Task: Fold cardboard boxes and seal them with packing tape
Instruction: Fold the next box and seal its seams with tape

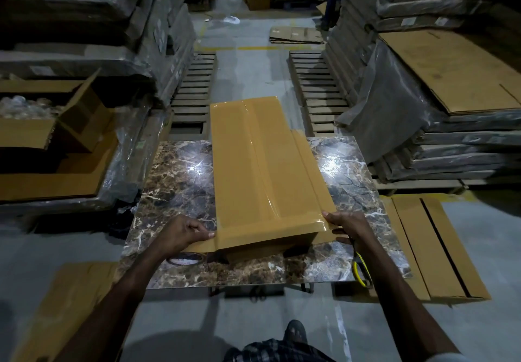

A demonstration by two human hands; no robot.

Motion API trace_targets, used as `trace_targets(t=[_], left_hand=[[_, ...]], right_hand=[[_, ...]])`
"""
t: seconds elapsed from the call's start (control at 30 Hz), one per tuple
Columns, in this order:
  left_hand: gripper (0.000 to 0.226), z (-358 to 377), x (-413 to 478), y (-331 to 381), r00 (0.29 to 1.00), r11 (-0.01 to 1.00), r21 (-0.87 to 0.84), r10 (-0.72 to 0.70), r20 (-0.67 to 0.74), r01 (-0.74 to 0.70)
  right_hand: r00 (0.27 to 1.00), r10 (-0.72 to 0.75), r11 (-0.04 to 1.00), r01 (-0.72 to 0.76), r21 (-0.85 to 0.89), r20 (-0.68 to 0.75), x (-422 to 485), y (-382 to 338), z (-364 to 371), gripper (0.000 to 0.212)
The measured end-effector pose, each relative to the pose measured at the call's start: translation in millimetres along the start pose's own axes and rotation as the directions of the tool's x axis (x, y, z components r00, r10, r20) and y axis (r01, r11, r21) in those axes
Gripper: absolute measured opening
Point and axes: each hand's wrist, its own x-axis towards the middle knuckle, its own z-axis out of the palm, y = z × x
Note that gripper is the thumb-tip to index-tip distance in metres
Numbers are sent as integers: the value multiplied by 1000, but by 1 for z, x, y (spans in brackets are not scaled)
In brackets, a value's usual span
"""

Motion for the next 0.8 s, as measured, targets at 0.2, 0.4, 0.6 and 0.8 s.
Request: trace_targets(t=[0.2, 0.4, 0.6, 0.8], left_hand=[[10, 5, 6, -4, 1000, 1000, -5, -1, -5, 1], [7, 7, 8, -1, 1000, 998, -56, -27, 4, 27], [15, 10, 4, 4, 999, 993, -110, -47, 20, 49], [54, 14, 4, -5, 999, 991, -129, -40, 6, 40]], right_hand=[[998, 65, 992, -67, 106, 18, -12, 5, 6, 31], [985, 149, 965, -164, 203, 86, -10, 13, 9, 33], [930, 306, 885, -357, 299, 202, 1, 37, 14, 36], [992, 73, 924, -29, 381, -102, 8, 37, 11, 40]])
